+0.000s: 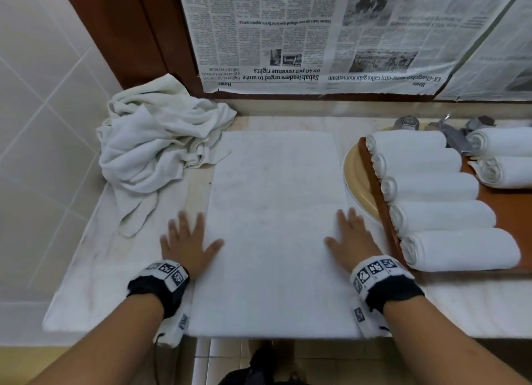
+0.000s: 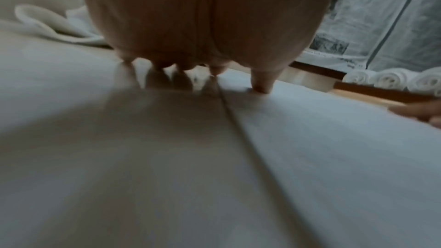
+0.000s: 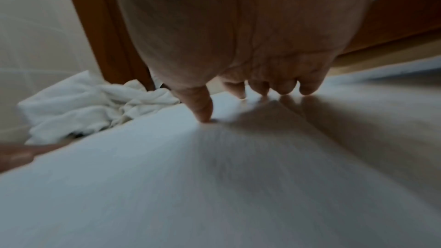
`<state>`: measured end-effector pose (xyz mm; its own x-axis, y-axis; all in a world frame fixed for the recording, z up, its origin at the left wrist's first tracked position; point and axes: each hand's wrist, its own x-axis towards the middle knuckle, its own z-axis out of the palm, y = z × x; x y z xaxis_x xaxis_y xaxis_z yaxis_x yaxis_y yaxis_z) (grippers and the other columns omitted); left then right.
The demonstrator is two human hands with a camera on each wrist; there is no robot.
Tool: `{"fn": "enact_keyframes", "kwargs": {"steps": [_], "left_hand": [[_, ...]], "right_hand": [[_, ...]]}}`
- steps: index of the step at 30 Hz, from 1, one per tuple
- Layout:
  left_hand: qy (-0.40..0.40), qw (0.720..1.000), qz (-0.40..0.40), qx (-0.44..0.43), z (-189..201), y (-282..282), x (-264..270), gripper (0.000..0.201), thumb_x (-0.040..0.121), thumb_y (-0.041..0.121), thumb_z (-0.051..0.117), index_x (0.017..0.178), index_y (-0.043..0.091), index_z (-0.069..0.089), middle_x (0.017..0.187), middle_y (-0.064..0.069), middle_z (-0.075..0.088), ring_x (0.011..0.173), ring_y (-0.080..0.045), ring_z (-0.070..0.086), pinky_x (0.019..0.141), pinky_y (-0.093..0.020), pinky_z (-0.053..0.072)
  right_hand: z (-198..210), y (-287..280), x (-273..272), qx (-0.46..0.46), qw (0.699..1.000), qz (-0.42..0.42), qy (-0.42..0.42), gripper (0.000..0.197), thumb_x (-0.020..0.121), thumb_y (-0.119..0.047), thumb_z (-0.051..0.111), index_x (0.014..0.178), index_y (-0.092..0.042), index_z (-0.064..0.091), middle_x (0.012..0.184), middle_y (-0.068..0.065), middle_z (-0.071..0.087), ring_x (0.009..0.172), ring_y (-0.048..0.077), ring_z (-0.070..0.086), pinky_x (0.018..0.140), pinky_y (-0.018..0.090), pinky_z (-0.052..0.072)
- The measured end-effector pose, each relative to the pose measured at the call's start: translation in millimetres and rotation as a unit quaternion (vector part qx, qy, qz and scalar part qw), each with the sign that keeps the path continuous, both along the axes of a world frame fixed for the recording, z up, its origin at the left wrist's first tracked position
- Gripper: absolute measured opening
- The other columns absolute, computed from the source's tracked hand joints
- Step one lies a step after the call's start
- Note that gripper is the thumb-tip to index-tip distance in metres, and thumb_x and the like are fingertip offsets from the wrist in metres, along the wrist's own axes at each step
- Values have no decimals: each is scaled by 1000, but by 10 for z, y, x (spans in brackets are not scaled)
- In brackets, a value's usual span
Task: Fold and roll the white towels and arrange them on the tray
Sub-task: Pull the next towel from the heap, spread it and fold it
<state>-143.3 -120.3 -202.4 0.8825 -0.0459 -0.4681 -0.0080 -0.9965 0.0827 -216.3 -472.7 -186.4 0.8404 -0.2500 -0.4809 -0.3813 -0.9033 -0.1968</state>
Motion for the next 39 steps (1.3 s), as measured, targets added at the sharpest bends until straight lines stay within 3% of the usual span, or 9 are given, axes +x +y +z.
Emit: {"fn": "enact_keyframes", "kwargs": {"steps": [2,7,10,14,21,26,30,34,39], "left_hand": [[-28,1000,-5,-6,54,-129,133,87,93,70,24,156,24,-14,160,-12,-27,149,-35,-16,120,-53,2],[29,960,-254,-114,106,-919,430,91,76,76,7,156,33,-1,162,-2,-21,150,-27,-17,119,-49,-3],[70,969,-221,-86,37,-695,759,107,62,91,0,155,38,-6,158,6,-29,147,-20,-22,118,-50,-4],[-13,998,-67,-12,0,-291,1212,80,96,65,25,156,28,-12,162,-6,-21,150,-29,-13,121,-51,1],[42,947,-294,-122,42,-921,1338,91,77,75,11,156,33,2,163,4,-17,151,-22,-14,119,-44,-5],[-8,994,-104,-20,-13,-477,1745,86,92,72,29,156,30,-11,162,-3,-21,152,-24,-4,120,-50,0],[-16,983,-181,-28,133,-792,1651,81,98,59,34,157,24,-9,161,-8,-23,151,-29,-13,122,-47,2],[47,964,-256,-62,91,-876,1577,75,99,60,32,156,32,-8,161,-1,-26,150,-24,-16,120,-48,2],[35,998,-59,10,57,-371,1632,84,96,65,29,155,26,-16,163,-6,-18,151,-26,-11,121,-50,0]], "right_hand": [[73,123,179,-3,999,7,-53,77,103,-41,40,158,-18,-9,165,11,-17,153,29,-10,124,45,6],[8,679,616,80,983,165,-22,74,103,-40,44,159,-22,0,164,4,-19,152,24,-13,124,40,2],[-69,351,776,26,994,102,20,79,103,-48,39,159,-20,-9,162,3,-26,152,25,-15,122,45,1],[28,5,1011,8,1000,15,-10,78,103,-43,40,158,-15,-8,165,5,-18,153,21,-7,124,39,7],[-35,331,1537,49,986,159,10,76,103,-44,43,159,-23,-4,164,1,-21,152,23,-13,122,42,4],[22,-162,1809,-1,1000,-18,16,76,103,-41,41,158,-13,-3,164,10,-18,152,28,-11,123,46,12],[158,255,1774,51,994,80,-46,75,102,-40,46,159,-21,1,164,5,-20,152,25,-15,122,40,5],[73,394,1652,114,982,146,45,75,102,-45,48,159,-26,4,164,3,-20,151,25,-17,121,43,-3],[54,-67,1442,42,999,10,28,77,102,-41,46,159,-21,-1,163,9,-22,151,29,-16,122,45,3]]}}
